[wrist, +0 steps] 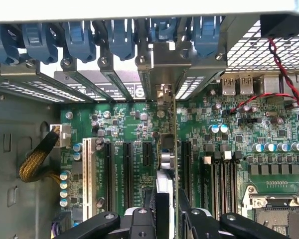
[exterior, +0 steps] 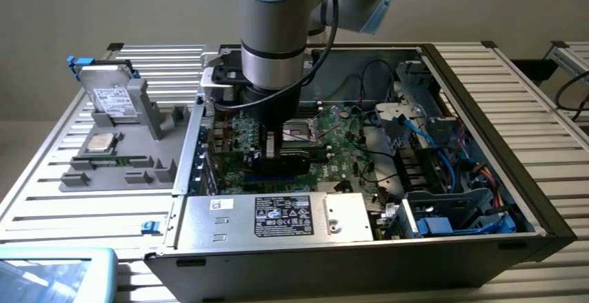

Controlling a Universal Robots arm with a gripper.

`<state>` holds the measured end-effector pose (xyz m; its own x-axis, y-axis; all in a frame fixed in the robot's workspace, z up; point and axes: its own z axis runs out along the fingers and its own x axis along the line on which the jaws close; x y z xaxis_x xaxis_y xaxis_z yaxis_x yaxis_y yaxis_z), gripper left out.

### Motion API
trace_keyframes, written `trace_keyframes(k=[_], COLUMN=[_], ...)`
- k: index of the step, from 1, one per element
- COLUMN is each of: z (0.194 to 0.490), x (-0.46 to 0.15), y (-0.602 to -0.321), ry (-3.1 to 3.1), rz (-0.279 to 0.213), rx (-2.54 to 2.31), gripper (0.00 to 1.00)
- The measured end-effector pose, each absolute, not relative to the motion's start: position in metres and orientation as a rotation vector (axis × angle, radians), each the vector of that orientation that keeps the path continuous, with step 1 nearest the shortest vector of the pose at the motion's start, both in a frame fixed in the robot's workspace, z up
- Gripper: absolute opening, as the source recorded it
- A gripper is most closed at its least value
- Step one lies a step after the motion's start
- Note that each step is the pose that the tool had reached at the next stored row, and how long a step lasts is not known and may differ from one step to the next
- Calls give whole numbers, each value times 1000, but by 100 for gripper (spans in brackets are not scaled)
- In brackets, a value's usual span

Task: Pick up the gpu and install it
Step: 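Insert the gpu into the slot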

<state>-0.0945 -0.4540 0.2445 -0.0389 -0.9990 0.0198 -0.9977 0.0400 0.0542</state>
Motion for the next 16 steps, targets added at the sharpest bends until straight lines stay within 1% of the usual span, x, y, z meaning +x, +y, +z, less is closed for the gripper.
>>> trace_keyframes(k=[16], z=[243], x=[-96], y=[-453], ry=[-2225], rz=[-34], rx=[2139], gripper=[28])
